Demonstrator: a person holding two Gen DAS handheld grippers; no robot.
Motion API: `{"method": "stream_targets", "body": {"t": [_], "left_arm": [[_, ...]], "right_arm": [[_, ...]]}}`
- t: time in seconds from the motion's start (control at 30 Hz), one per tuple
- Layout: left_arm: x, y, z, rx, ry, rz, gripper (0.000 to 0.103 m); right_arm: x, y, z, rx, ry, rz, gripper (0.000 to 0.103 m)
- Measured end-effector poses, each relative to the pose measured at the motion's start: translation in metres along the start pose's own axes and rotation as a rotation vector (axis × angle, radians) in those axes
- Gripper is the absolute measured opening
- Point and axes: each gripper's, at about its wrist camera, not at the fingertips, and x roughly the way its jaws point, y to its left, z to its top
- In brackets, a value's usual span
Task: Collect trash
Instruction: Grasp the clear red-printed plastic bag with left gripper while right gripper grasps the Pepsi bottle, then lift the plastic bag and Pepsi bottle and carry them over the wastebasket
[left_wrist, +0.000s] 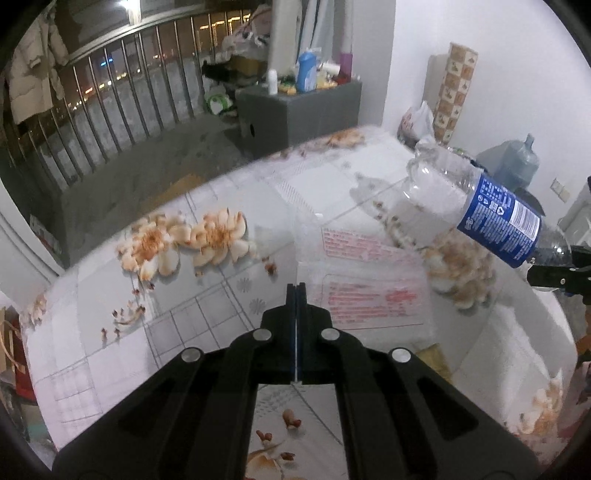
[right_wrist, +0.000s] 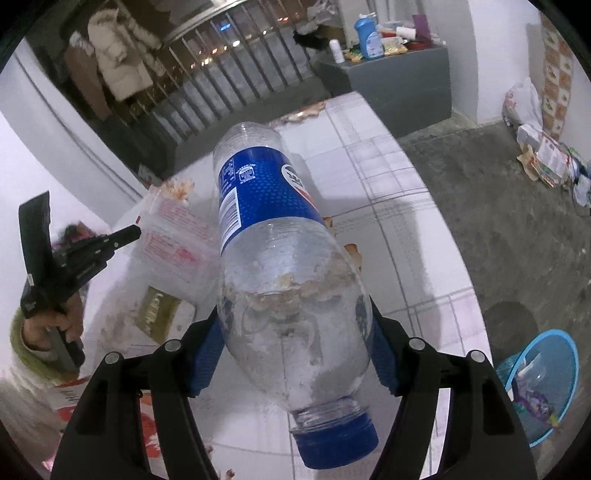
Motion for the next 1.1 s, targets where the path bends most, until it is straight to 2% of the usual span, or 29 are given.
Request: {"method": "stream_targets", "body": {"t": [0.17, 0.5, 0.73, 0.93, 1.1], "left_arm": [[-0.025, -0.004, 0.007, 0.009, -0.048, 0.000, 0.000], [-0.077, -0.004, 0.018, -0.003, -0.139, -0.002, 0.000], [-0.116, -0.017, 0.025, 0.021, -0.204, -0.016, 0.000], [-0.151, -0.044, 0.035, 0.081, -0.263, -0.035, 0.000], [-0.166, -0.096, 0.056, 0.202, -0.278, -0.079, 0.000]], "right_arm": [[-0.028, -0.007, -0.004, 0.034, -0.059, 0.028, 0.067], [-0.060, -0.013, -0.009, 0.074, -0.137, 0.068, 0.067], [-0.086, -0.018, -0.017, 0.084, -0.193, 0.086, 0.067], [-0.120, -0.035, -0.034, 0.099, -0.258, 0.063, 0.067], [-0.153, -0.066, -0.058, 0.169, -0.315, 0.036, 0.067]]}}
